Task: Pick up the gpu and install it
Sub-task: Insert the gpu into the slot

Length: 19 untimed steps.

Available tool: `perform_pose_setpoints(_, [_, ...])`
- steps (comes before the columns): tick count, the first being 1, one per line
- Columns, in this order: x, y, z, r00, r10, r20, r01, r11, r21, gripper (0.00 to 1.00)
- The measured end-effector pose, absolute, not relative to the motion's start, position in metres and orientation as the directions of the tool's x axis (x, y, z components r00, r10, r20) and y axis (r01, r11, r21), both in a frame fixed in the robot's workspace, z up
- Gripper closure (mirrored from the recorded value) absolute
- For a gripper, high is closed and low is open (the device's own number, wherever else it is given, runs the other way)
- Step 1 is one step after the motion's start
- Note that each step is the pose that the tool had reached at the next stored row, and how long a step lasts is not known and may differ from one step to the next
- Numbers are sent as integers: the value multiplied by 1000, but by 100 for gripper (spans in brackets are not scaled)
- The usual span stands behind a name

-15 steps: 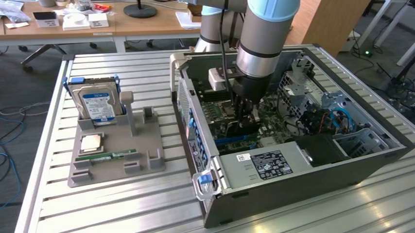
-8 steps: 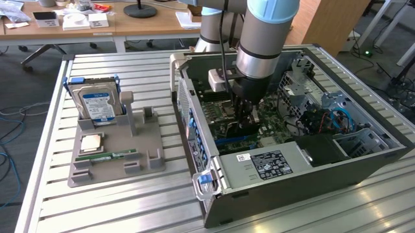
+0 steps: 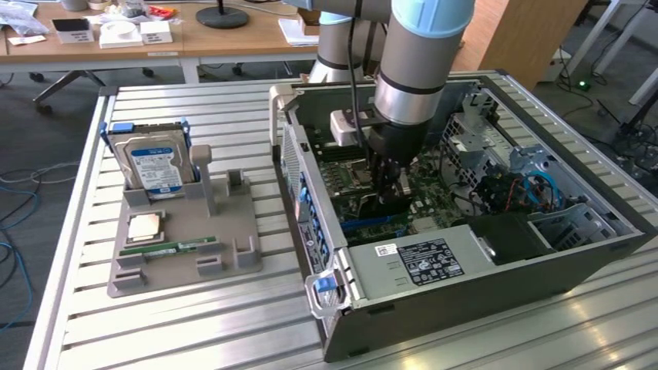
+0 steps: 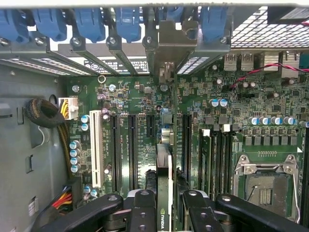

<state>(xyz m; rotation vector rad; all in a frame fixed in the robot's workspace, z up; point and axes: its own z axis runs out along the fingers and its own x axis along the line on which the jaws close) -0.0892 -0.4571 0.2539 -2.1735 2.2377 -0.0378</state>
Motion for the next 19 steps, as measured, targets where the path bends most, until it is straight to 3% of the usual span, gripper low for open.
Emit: perform_pose_setpoints(19, [-89,-457,250,-18,-1000,-7,-999,18,-32,74])
